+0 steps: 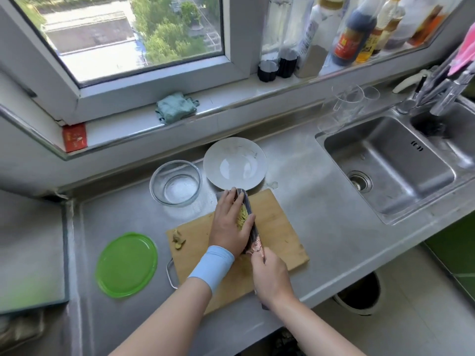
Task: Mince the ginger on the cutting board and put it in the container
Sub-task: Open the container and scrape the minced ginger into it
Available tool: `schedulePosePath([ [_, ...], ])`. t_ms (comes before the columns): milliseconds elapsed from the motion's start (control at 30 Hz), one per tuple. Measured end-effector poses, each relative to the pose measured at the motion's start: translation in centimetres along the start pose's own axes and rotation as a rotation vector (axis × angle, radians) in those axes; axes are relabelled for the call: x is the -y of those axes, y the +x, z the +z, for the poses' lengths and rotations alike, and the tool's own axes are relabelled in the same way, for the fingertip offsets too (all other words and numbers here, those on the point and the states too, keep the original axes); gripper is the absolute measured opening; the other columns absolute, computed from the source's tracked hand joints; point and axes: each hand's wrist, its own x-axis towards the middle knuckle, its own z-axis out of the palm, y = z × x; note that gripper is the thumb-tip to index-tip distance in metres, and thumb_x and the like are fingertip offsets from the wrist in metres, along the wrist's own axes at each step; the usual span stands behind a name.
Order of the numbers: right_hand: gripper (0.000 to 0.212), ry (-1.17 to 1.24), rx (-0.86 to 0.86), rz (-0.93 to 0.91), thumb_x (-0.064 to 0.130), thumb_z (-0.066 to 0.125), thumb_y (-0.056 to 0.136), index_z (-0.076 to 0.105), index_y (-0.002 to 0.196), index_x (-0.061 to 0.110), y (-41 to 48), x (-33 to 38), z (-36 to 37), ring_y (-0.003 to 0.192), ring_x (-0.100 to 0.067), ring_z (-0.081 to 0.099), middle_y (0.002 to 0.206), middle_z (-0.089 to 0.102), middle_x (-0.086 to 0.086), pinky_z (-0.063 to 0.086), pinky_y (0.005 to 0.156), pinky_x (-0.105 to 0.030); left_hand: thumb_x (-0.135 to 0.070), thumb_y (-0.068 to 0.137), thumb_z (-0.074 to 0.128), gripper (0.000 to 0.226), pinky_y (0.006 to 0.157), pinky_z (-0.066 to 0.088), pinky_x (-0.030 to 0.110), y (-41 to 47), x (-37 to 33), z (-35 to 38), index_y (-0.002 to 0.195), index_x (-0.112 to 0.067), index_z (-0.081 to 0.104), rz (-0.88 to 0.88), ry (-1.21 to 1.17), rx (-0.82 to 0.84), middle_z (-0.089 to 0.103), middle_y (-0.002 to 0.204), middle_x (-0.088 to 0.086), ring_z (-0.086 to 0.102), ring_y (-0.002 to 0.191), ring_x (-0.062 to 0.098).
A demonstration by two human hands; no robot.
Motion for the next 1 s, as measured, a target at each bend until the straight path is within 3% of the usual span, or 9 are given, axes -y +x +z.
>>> schedulePosePath([
  [167, 0.027, 0.038, 0.004, -0.056, 0.034, 0.039, 0.091, 0.052, 0.071, 0.020, 0.3, 7.1, 2.6, 0.062, -0.032, 0.058, 0.065, 0.059, 0.000, 0.049, 0.057, -0.037, -0.041, 0.092, 0.053, 0.059, 0.121, 0.015, 0.025, 5.0, 1.2, -5.9, 0.141, -0.009, 0.053, 0.017, 0.025, -0.049, 0.044, 0.150, 0.009, 0.034, 0.143, 0.025],
  [333, 0.027, -0.030, 0.014, -0.114, 0.030, 0.040, 0.095, 0.056, 0.077, 0.018, 2.5, 12.3, 6.2, 0.078, -0.034, 0.063, 0.077, 0.063, -0.005, 0.054, 0.071, -0.042, -0.036, 0.092, 0.058, 0.054, 0.119, 0.014, 0.023, 9.1, 4.9, -9.5, 0.141, -0.012, 0.054, -0.027, 0.041, -0.040, 0.042, 0.153, 0.006, 0.031, 0.144, 0.021],
  [433, 0.032, -0.066, 0.004, -0.105, 0.040, 0.033, 0.086, 0.057, 0.082, 0.018, 4.0, 13.5, 8.7, 0.079, -0.036, 0.064, 0.083, 0.067, -0.012, 0.054, 0.074, -0.041, -0.036, 0.093, 0.056, 0.052, 0.119, 0.015, 0.023, 10.3, 7.6, -9.9, 0.139, -0.014, 0.056, -0.049, 0.033, -0.011, 0.042, 0.152, 0.006, 0.032, 0.143, 0.022],
  [567, 0.028, -0.110, -0.011, -0.072, 0.029, 0.039, 0.099, 0.060, 0.096, 0.011, 5.5, 13.7, 10.8, 0.090, -0.032, 0.057, 0.097, 0.065, -0.012, 0.039, 0.073, -0.034, -0.041, 0.094, 0.051, 0.047, 0.117, 0.017, 0.016, 10.7, 10.5, -9.9, 0.131, -0.016, 0.064, -0.051, 0.012, -0.019, 0.050, 0.146, 0.008, 0.039, 0.139, 0.018],
  [633, 0.029, -0.133, -0.031, -0.054, 0.027, 0.040, 0.101, 0.062, 0.101, 0.008, 6.1, 13.4, 11.3, 0.095, -0.033, 0.056, 0.102, 0.065, -0.013, 0.036, 0.074, -0.033, -0.038, 0.094, 0.050, 0.042, 0.116, 0.022, 0.016, 10.8, 11.7, -9.9, 0.125, -0.016, 0.069, -0.038, 0.012, -0.031, 0.056, 0.140, 0.010, 0.047, 0.134, 0.024],
  [700, 0.029, -0.132, -0.045, -0.042, 0.026, 0.040, 0.101, 0.062, 0.099, 0.007, 6.5, 13.4, 11.7, 0.092, -0.033, 0.056, 0.101, 0.066, -0.015, 0.037, 0.073, -0.034, -0.033, 0.094, 0.054, 0.036, 0.115, 0.029, 0.020, 10.8, 12.7, -9.9, 0.120, -0.016, 0.071, -0.039, 0.031, -0.040, 0.060, 0.135, 0.010, 0.054, 0.127, 0.027],
  [867, 0.026, -0.130, -0.079, -0.024, 0.025, 0.039, 0.101, 0.057, 0.088, 0.011, 6.5, 13.9, 11.8, 0.083, -0.029, 0.052, 0.091, 0.062, -0.010, 0.035, 0.070, -0.034, -0.019, 0.091, 0.063, 0.027, 0.110, 0.025, 0.009, 10.3, 14.3, -10.6, 0.116, -0.014, 0.073, -0.085, 0.085, -0.033, 0.066, 0.128, 0.007, 0.060, 0.120, 0.023],
  [1000, 0.025, -0.158, -0.079, -0.013, 0.024, 0.039, 0.101, 0.051, 0.081, 0.013, 6.3, 14.2, 11.2, 0.082, -0.031, 0.051, 0.087, 0.059, -0.009, 0.034, 0.070, -0.036, -0.011, 0.088, 0.069, 0.022, 0.102, 0.030, 0.008, 9.6, 15.4, -11.9, 0.108, -0.013, 0.076, -0.136, 0.109, -0.053, 0.069, 0.122, 0.005, 0.065, 0.112, 0.022],
])
